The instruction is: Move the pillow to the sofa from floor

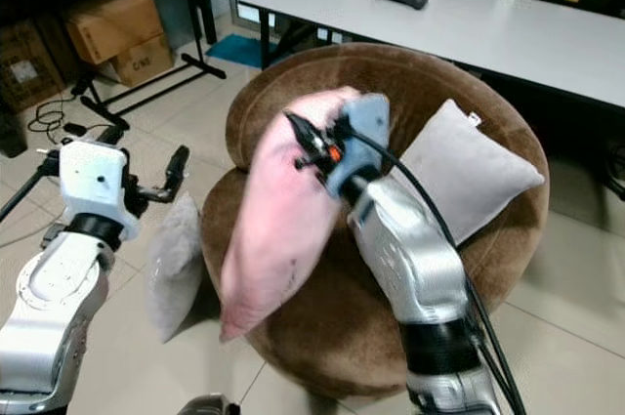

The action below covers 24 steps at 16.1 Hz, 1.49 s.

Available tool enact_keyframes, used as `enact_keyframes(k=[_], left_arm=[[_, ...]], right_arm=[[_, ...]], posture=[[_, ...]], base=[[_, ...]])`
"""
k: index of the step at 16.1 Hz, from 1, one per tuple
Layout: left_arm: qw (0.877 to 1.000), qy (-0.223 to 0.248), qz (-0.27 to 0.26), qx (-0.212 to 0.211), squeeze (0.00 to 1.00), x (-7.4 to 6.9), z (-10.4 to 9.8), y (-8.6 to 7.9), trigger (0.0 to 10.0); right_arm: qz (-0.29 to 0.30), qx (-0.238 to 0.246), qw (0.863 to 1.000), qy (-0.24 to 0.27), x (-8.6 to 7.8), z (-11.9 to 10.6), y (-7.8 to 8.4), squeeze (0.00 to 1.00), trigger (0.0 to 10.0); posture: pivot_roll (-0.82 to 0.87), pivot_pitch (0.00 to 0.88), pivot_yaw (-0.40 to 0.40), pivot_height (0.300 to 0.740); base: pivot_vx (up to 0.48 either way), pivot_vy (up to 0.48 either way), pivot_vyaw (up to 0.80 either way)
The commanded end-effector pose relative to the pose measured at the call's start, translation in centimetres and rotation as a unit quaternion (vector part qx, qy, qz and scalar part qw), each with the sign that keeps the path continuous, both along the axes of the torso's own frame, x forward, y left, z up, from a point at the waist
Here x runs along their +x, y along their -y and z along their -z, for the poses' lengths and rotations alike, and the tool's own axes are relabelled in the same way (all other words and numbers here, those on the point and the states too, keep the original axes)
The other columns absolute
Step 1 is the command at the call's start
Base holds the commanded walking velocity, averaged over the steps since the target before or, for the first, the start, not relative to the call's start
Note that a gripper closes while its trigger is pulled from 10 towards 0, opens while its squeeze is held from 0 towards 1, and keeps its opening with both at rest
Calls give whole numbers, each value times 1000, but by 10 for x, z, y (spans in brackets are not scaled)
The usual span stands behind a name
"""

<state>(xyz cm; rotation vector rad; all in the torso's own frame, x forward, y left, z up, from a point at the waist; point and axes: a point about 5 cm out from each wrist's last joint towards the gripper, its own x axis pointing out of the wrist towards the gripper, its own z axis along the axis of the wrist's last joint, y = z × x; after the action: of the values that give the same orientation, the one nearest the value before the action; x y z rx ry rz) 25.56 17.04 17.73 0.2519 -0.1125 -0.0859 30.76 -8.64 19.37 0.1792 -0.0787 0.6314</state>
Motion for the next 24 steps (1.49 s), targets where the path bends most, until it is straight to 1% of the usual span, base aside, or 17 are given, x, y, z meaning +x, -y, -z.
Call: enact_keyframes(k=[1, 2, 3, 5, 7, 9, 10, 11, 12, 14, 15, 16, 18, 19, 21, 22, 24], left_arm=[[1000, 3, -1, 8, 0, 0, -3, -1, 10000], [1000, 1, 0, 11, 0, 0, -3, -2, 10000], [1000, 0, 1, 12, 0, 0, -3, -2, 10000], [1000, -3, -1, 18, 0, -2, -3, -6, 10000], [1000, -7, -1, 22, 0, -4, -3, -7, 10000], [997, -54, 47, 18, 0, -9, 7, -5, 10000], [995, -77, 66, 25, 0, -12, 13, -4, 10000], [988, -112, 94, 47, 0, -18, 23, -4, 10000], [985, -127, 100, 53, 0, -21, 27, -6, 10000], [986, -127, 91, 59, 0, -20, 27, -11, 10000], [985, -129, 95, 61, 0, -19, 26, -11, 10000], [984, -133, 101, 63, 0, -19, 26, -11, 10000], [982, -139, 111, 59, 0, -21, 27, -10, 10000], [981, -144, 121, 53, 0, -23, 28, -8, 10000], [980, -145, 134, 35, 0, -25, 28, -5, 10000], [980, -142, 138, 21, 0, -24, 26, -4, 10000], [979, -144, 142, 21, 0, -24, 25, -3, 10000]], right_arm=[[-23, -1, 999, 24, 5, -7, -10, 0, 10000], [-47, -2, 999, 26, 11, -6, -21, 0, 10000], [-56, -2, 998, 27, 13, -6, -26, 0, 10000], [-55, -7, 998, 9, 34, 6, -45, 0, 10000], [-26, -12, 1000, -13, 47, 17, -45, 0, 10000], [61, -15, 997, -51, 69, 31, -24, 0, 10000], [80, -20, 995, -58, 72, 34, -17, 0, 10000], [121, -34, 990, -69, 78, 40, -1, 0, 10000], [149, -38, 985, -74, 81, 42, 10, 0, 10000], [214, -36, 973, -78, 87, 42, 41, 0, 10000], [251, -61, 963, -76, 89, 43, 59, 0, 10000], [273, -82, 956, -76, 89, 44, 70, 0, 10000], [289, -112, 947, -80, 87, 48, 87, 0, 10000], [286, -146, 943, -92, 85, 55, 94, 0, 10000], [268, -205, 935, -106, 80, 68, 98, 0, 10000], [263, -238, 928, -112, 76, 76, 101, 0, 10000], [278, -259, 916, -129, 71, 85, 108, 0, 10000]], posture=[[133, 0, 0, 740], [133, 0, 0, 740], [140, 0, 0, 740], [159, 0, -3, 740], [167, 0, -5, 740], [171, 0, -11, 740], [174, 0, -12, 740], [174, 0, -12, 740], [173, 0, -11, 740], [175, 0, -10, 740], [177, 0, -11, 740], [178, 0, -13, 740], [178, 0, -15, 740], [178, 0, -15, 740], [178, 0, -15, 740], [174, 0, -14, 740], [174, 0, -14, 740]], base=[[0, 0, 0], [0, 0, 0], [0, 0, 0], [0, 0, 0], [0, 0, 0], [0, 0, 0], [0, 0, 0], [0, 0, 0], [0, 0, 0], [0, 0, 0], [0, 0, 0], [0, 0, 0], [0, 0, 0], [0, 0, 0], [0, 0, 0], [0, 0, 0], [0, 0, 0]])
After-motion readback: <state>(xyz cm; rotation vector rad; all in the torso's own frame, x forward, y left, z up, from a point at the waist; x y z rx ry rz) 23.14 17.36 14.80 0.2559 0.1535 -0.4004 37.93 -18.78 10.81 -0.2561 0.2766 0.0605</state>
